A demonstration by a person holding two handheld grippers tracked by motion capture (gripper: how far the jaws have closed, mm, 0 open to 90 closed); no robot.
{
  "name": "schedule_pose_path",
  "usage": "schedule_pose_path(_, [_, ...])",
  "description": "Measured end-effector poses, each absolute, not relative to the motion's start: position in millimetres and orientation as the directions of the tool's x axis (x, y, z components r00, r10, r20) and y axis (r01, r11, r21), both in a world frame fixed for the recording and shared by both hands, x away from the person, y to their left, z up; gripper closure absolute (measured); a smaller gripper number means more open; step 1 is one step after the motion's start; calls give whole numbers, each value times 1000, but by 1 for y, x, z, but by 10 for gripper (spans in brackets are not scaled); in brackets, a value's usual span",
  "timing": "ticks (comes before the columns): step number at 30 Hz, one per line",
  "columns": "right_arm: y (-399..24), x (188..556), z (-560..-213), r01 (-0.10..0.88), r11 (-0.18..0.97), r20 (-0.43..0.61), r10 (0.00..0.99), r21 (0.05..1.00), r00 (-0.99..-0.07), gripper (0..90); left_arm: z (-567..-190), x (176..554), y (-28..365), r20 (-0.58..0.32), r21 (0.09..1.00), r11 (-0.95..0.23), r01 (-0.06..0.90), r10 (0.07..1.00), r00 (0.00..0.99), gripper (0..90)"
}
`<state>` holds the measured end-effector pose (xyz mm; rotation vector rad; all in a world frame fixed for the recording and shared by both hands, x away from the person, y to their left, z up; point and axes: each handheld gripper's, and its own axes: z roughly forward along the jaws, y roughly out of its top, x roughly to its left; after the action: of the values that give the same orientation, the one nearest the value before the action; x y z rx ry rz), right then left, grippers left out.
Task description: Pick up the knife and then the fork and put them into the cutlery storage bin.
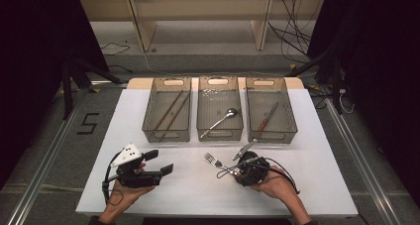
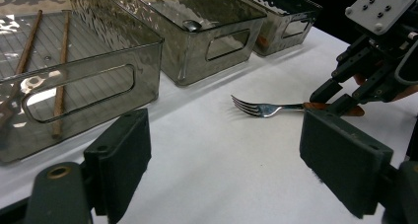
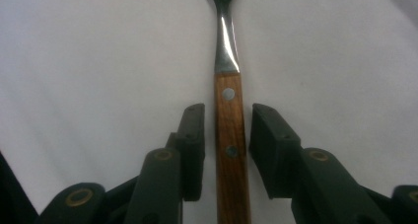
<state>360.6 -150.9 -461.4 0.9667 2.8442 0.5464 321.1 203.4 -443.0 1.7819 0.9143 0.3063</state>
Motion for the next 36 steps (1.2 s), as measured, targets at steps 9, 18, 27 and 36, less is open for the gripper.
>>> schedule_pose_path(9, [-145,360,-461,561,756,-5,598,337,-802,758,-443,321,202,-209,887,-154,435,706,677,193])
schedule_pose_path(18, [-144,358,-459,540,765,-14,581,350,-814,771,-443,321,203,-209,887,-153,435,707,676,193])
schedule_pose_path(27, [-150,355,-444,518,757,-13,569,398,-822,773,-443,321,203,-208,888,-151,435,710,673,193])
schedule_pose_path(36, [-163,357,-424,513,710,-17,593,482,-805,773,-443,321,204,-207,892,-142,429,717,666,193])
